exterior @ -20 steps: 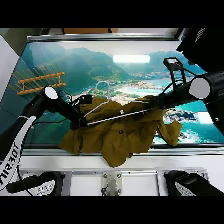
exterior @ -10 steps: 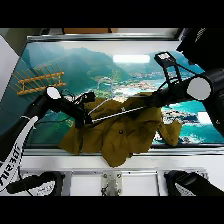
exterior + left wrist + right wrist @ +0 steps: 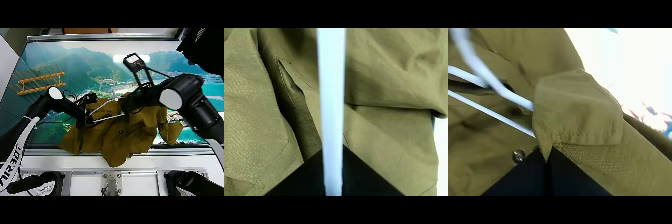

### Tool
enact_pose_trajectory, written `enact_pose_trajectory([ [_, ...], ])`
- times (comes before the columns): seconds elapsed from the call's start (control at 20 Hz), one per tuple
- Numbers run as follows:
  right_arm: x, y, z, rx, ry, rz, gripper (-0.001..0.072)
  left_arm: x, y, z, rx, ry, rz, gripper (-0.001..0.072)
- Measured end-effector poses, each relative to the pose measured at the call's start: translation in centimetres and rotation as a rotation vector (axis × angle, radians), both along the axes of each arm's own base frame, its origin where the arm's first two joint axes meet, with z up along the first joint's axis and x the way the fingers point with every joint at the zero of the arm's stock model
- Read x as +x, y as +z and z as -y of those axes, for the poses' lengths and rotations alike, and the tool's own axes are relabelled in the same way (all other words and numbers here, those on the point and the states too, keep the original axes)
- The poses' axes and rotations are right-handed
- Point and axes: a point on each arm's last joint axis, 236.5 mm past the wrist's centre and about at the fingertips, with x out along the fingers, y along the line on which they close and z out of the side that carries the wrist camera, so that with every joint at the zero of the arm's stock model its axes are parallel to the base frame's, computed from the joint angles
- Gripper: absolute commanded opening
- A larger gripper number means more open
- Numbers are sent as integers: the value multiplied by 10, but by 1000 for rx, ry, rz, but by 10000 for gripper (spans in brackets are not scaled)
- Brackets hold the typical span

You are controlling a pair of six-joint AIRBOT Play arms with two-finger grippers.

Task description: Fold the clothes and pants, and hang the long-sleeved shirts on hangers.

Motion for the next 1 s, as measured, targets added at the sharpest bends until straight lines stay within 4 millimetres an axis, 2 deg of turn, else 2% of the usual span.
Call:
enact_pose_trajectory([
  [0.15,-6,-5,-30,13,65,18,13,0,0,0,0,-1,0,12],
  [0.25,-9,-9,-42,15,90,21,14,0,0,0,0,-1,0,12],
  [0.6,-12,-14,-55,19,117,24,26,0,0,0,0,0,0,12],
  [0.65,-12,-14,-56,19,117,24,75,0,0,0,0,0,-1,12],
  [0.7,-12,-14,-57,22,119,24,326,0,0,0,0,0,-1,12],
  [0.75,-13,-13,-58,27,120,20,669,0,0,1,-3,1,-1,13],
  [0.8,-14,-13,-58,30,121,19,709,0,0,1,-3,1,-1,12],
  [1.0,-20,-5,-57,42,125,2,709,0,0,1,-2,2,-3,13],
])
